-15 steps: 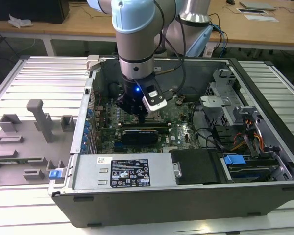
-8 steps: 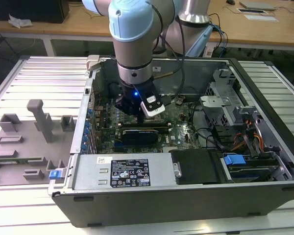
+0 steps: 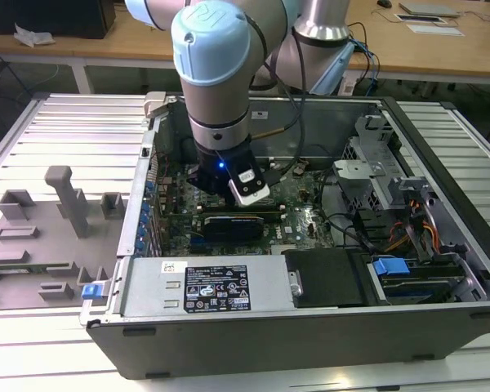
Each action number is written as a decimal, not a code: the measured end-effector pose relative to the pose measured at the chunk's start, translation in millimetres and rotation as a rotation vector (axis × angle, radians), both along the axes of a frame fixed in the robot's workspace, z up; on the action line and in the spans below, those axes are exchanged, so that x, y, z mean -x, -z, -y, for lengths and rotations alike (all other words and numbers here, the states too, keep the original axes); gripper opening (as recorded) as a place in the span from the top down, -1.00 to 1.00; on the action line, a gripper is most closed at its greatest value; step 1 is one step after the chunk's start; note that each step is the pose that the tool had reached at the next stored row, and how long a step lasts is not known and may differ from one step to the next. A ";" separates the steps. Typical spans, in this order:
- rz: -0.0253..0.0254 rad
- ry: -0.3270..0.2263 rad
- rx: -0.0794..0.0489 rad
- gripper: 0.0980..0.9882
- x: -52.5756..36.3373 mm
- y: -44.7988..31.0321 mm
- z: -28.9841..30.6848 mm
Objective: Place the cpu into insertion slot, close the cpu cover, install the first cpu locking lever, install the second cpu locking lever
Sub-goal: 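Install the second cpu locking lever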
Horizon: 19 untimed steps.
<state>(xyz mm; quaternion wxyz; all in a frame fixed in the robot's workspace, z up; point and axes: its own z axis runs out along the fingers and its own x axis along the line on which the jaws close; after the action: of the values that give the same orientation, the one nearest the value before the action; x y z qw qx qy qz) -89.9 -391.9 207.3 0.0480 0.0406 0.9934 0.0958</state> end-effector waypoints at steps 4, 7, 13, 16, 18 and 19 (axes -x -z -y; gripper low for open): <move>-0.0001 0.000 -0.027 0.98 5.1 1.9 2.5; -0.0001 0.000 -0.040 0.98 12.1 4.9 2.4; -0.0001 0.000 -0.077 0.98 13.9 9.9 2.3; -0.0004 0.000 -0.079 0.98 15.1 12.7 2.5; -0.0002 0.000 -0.079 0.98 15.1 12.9 2.4; -0.0001 0.000 -0.079 0.98 15.1 12.8 2.4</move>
<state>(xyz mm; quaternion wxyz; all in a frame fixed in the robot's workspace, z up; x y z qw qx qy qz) -104.9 -394.3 194.5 0.0463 0.0425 0.9889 0.1349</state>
